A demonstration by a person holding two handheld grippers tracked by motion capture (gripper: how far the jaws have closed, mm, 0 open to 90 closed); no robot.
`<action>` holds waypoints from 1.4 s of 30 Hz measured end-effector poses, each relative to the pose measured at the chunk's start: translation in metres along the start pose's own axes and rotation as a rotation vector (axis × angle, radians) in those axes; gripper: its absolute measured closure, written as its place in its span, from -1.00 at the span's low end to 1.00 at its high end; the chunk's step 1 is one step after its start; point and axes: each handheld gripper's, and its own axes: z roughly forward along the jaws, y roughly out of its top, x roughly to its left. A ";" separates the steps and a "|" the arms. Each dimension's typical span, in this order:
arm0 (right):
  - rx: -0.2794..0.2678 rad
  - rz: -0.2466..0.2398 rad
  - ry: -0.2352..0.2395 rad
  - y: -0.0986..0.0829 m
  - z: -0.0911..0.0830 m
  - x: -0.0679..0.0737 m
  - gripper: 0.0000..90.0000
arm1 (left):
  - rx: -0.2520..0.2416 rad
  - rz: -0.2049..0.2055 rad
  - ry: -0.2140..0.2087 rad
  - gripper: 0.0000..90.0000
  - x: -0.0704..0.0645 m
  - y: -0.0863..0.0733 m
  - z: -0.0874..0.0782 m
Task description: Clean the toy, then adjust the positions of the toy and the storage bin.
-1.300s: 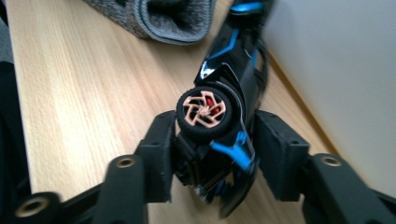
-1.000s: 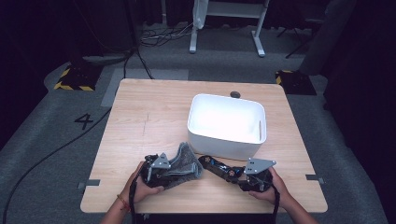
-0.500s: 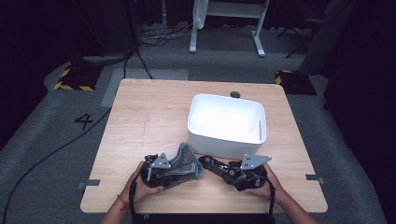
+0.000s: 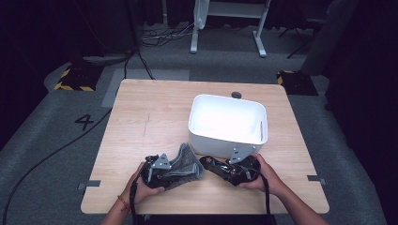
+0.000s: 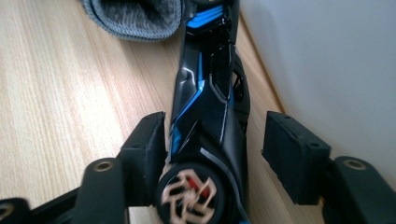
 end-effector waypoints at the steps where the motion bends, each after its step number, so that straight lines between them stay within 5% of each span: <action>1: 0.017 -0.001 0.004 0.001 0.002 0.000 -0.11 | 0.001 0.001 0.001 0.48 0.000 0.000 0.000; 8: 0.051 -0.001 -0.014 0.003 0.016 0.000 0.26 | -0.001 0.001 -0.001 0.48 0.000 0.000 0.000; 22: 0.020 -0.041 0.019 -0.006 0.011 -0.002 0.28 | -0.013 -0.007 -0.018 0.49 0.003 -0.002 0.000; 42: -0.088 -0.037 0.016 -0.027 -0.036 -0.005 0.28 | -0.026 -0.017 -0.022 0.54 0.004 -0.003 -0.001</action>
